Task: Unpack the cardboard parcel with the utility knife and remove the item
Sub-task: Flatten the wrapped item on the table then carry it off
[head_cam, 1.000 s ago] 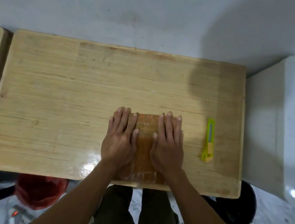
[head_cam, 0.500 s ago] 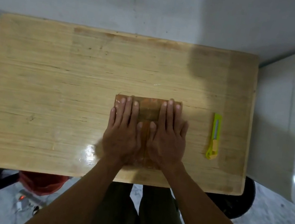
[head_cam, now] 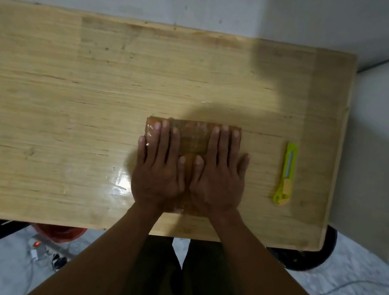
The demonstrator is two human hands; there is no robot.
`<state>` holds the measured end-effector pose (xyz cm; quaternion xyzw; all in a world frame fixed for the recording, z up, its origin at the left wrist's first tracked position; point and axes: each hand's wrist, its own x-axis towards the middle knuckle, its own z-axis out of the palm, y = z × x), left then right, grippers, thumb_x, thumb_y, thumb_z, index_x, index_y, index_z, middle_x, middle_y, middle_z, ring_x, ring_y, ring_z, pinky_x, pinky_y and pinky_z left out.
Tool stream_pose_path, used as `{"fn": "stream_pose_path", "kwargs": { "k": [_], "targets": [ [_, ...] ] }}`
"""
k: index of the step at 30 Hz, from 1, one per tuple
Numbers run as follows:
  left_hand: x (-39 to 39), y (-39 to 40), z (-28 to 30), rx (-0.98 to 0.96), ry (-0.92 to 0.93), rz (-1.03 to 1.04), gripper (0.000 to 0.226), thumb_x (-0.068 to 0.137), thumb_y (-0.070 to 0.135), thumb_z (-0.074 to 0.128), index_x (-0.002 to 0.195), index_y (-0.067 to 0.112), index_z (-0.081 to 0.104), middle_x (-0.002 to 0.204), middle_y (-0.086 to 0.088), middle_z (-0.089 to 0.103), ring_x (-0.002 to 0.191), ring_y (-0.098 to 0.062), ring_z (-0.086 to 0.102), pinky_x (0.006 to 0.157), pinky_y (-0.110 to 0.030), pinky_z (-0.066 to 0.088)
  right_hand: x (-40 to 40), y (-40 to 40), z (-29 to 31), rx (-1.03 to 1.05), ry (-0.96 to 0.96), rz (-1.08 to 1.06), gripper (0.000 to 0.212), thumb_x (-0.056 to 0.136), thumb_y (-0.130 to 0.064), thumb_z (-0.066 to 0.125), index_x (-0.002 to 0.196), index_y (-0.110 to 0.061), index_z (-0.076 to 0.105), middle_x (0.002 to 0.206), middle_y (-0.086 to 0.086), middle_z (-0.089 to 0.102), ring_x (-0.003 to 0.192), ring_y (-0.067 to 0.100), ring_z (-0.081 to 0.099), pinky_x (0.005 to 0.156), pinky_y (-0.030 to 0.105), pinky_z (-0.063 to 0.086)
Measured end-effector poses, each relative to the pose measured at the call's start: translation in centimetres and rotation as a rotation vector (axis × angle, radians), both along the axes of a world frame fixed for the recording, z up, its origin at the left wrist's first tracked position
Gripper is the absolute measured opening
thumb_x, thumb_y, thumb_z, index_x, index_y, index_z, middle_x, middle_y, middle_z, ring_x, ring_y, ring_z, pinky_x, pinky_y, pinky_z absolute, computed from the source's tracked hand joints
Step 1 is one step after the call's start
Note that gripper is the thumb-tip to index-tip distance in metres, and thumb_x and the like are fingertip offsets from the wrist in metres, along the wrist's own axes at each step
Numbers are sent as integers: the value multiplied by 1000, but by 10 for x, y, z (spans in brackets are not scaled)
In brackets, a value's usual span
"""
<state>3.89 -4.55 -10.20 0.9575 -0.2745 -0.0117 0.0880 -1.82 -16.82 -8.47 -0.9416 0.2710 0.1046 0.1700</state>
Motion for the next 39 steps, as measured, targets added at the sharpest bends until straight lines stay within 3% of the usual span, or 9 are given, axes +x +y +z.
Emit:
{"fn": "stream_pose_path", "kwargs": {
  "k": [11, 15, 18, 24, 29, 32, 34, 37, 39],
  "targets": [
    [1, 3, 8, -17, 127, 13, 58, 107, 39, 26, 157, 11, 28, 165, -14, 23, 155, -28, 15, 123, -53, 19, -1, 1, 9, -16, -35, -16, 64, 102, -46, 23, 158, -20, 5, 167, -2, -1, 153, 16, -7, 119, 59, 12],
    [-8, 9, 18, -74, 279, 239, 60, 104, 53, 26, 160, 31, 16, 168, -15, 4, 156, -32, 1, 123, -53, 17, -15, 7, 13, 13, -33, -140, 59, 103, -50, 19, 157, -31, 4, 167, 0, -4, 153, 22, -8, 120, 57, 13],
    [-14, 13, 23, -78, 351, 332, 65, 101, 62, 21, 159, 39, 6, 168, -18, 3, 156, -33, -3, 124, -53, 11, -26, 11, 11, 56, -38, -240, 60, 103, -53, 22, 157, -33, 5, 166, 12, 3, 153, 28, -1, 119, 57, 17],
    [-14, 13, 28, -176, 326, 315, 60, 103, 53, 31, 158, 33, 21, 160, -17, 27, 149, -34, 22, 120, -56, 18, -27, 16, 9, 25, -187, -282, 59, 101, -48, 35, 155, -28, 22, 159, 11, 29, 147, 28, 23, 115, 51, 21],
    [-5, 9, 42, -328, 454, 359, 61, 100, 48, 48, 156, 33, 28, 160, -14, 25, 141, -34, 29, 106, -51, 36, -24, 19, 19, 197, -258, -397, 61, 99, -48, 38, 155, -32, 19, 160, 9, 23, 143, 28, 19, 110, 53, 24],
    [-4, 15, 56, -469, 526, 391, 65, 95, 48, 59, 153, 37, 33, 156, -4, 24, 115, -20, 55, 92, -41, 52, -27, 14, 24, 261, -218, -395, 64, 98, -54, 35, 155, -37, 13, 162, 5, 19, 145, 27, 14, 111, 54, 25],
    [-7, 20, 65, -553, 548, 412, 63, 91, 43, 68, 147, 40, 40, 152, -4, 29, 93, -11, 59, 84, -37, 57, -30, 9, 29, 307, -166, -379, 64, 97, -59, 34, 154, -42, 10, 163, 1, 17, 146, 28, 13, 114, 53, 25],
    [-10, 27, 77, -712, 614, 424, 66, 86, 33, 77, 140, 48, 41, 149, -7, 40, 102, -17, 64, 83, -36, 60, -35, 5, 49, 455, -156, -393, 65, 95, -62, 38, 152, -50, 7, 163, -3, 15, 148, 24, 19, 116, 47, 26],
    [-10, 30, 90, -718, 659, 415, 68, 87, 30, 77, 146, 38, 44, 148, -5, 39, 115, -22, 60, 87, -31, 59, -44, 7, 67, 532, -176, -442, 66, 94, -63, 42, 151, -52, 9, 157, -1, 25, 142, 23, 30, 110, 44, 32]
  ]
}}
